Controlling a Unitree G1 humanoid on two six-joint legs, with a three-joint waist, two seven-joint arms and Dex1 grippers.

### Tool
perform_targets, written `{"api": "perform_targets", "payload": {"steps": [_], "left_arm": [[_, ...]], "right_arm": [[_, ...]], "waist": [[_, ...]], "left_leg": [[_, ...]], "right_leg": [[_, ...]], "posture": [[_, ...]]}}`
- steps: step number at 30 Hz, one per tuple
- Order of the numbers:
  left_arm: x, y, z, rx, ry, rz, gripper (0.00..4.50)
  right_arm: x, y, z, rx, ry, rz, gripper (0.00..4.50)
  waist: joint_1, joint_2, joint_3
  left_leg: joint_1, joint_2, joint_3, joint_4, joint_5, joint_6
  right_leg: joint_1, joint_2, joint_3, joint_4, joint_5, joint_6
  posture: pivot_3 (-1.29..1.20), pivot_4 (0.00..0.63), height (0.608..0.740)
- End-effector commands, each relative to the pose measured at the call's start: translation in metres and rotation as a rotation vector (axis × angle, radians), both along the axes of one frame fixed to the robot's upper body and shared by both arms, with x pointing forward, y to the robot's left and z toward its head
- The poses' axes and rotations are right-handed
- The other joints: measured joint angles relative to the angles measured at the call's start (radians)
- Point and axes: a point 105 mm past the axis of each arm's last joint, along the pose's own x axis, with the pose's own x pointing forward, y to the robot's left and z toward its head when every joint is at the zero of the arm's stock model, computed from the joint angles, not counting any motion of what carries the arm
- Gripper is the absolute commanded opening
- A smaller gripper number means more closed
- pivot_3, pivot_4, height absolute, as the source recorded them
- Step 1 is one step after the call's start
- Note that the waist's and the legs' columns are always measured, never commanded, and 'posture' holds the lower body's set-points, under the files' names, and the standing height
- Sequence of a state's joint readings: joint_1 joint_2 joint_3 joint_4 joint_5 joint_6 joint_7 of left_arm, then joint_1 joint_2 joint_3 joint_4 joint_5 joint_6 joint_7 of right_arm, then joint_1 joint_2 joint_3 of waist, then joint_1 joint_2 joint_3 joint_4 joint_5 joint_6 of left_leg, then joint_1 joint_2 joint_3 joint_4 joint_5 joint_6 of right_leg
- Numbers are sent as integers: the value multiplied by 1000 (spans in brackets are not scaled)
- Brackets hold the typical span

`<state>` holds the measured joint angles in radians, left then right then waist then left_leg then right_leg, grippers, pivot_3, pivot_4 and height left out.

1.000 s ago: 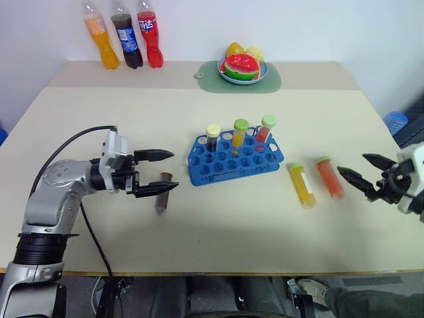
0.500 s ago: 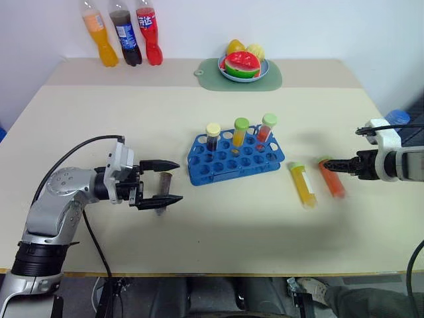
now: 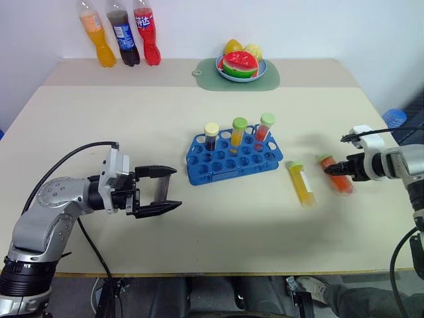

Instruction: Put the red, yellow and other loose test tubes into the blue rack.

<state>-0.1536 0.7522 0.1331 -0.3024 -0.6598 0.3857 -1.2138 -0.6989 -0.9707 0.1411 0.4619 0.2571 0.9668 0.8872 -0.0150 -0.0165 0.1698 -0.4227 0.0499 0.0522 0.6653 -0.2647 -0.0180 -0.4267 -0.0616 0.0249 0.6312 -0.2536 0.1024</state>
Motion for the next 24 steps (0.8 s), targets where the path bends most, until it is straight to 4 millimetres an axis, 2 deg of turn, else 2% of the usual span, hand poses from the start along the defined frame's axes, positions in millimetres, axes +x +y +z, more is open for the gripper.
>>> {"api": "perform_targets", "payload": {"steps": [1, 3, 7, 9, 13, 19, 24], "left_arm": [[0, -5, 8, -23, -38, -7, 4190], [3, -6, 7, -29, -39, -5, 4190], [7, -12, 7, -52, -47, -12, 4190], [9, -14, 8, -60, -48, -16, 4190], [17, -20, 12, -79, -58, -27, 4190], [22, -22, 16, -88, -63, -35, 4190], [21, -21, 19, -90, -70, -27, 4190]], "right_arm": [[2, 25, 56, 59, -324, 168, 767], [-4, 39, 69, 83, -479, 235, 767], [-17, 64, 79, 91, -744, 266, 767], [-20, 72, 81, 117, -812, 245, 767], [-18, 112, 84, 201, -1064, 196, 767], [-3, 136, 71, 269, -1155, 121, 767], [2, 152, 48, 302, -1146, 102, 767]], "waist": [[3, 1, 1], [4, 1, 1], [4, 0, 0], [3, 1, 0], [-1, 1, 0], [2, 1, 0], [1, 1, 0]], "left_leg": [[0, 0, 0, 0, 0, 0], [-1, 0, 0, 0, 0, 0], [0, 0, -1, 0, 0, 0], [0, 0, -1, 0, 0, 0], [1, 0, -1, 1, 0, 0], [1, 0, -1, 1, 0, -1], [1, 0, -1, 1, 1, -1]], "right_leg": [[0, 0, 0, 0, 0, 0], [-1, 0, 0, 1, 1, 1], [0, 1, 0, 1, 1, 1], [0, 1, 0, 1, 1, 2], [0, 1, 0, 2, 1, 1], [0, 1, 0, 3, 1, 2], [0, 1, 0, 3, 1, 1]], "posture": [[0, 150, 740], [0, 150, 740], [0, 150, 740], [0, 150, 740], [0, 150, 740], [0, 150, 740], [0, 150, 740]]}}
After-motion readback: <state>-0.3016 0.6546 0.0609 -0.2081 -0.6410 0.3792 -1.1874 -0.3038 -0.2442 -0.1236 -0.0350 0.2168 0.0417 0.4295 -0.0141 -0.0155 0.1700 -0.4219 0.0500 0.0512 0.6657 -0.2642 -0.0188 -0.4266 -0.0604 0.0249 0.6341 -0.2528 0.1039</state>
